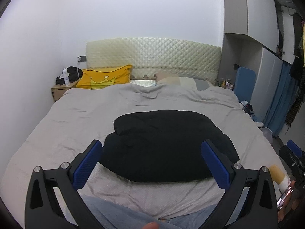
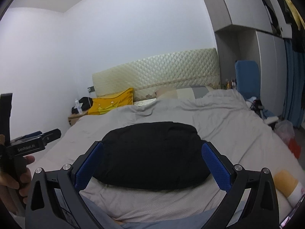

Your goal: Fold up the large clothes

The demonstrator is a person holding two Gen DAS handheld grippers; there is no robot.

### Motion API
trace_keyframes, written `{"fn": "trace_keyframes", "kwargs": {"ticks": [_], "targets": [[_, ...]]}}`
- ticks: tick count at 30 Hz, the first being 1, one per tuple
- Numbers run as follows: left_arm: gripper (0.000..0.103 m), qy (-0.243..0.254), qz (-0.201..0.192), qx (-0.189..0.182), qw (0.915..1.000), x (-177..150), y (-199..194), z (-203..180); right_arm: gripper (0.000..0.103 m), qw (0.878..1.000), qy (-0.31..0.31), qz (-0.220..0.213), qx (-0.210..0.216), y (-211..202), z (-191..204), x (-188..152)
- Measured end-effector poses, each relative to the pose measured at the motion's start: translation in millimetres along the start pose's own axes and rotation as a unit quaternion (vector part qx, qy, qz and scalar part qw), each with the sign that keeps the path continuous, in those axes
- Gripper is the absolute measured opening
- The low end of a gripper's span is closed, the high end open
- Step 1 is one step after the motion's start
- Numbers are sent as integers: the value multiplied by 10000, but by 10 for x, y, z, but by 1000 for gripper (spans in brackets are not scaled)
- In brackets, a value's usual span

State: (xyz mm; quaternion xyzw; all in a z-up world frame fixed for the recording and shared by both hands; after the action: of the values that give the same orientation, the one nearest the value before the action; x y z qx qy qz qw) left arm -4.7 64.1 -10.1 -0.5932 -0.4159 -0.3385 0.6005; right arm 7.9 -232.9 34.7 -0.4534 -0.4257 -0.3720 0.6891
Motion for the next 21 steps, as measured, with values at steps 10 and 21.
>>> {"fn": "trace_keyframes", "kwargs": {"ticks": [10,21], "targets": [[103,-21,185,-22,9998,-88,40,-1,103,10000,-66,61,-30,43,-16,-32],[103,-6,173,-115,9998,-291,132,-59,103,9998,-196,-75,43,54,30,-203]]}}
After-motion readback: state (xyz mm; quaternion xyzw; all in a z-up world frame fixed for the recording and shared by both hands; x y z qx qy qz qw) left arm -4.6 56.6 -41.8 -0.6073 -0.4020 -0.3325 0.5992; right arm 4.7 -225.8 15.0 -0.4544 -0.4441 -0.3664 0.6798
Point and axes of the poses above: each gripper's, at about its wrist camera, not at the fingertips, and y roughly the way its jaws point, z to its left, x to its top, the point moved 7 cm from there along y, roughly the way its jaws point, and after that the axes turned 6 degrees about -z, right-handed, at the moved point
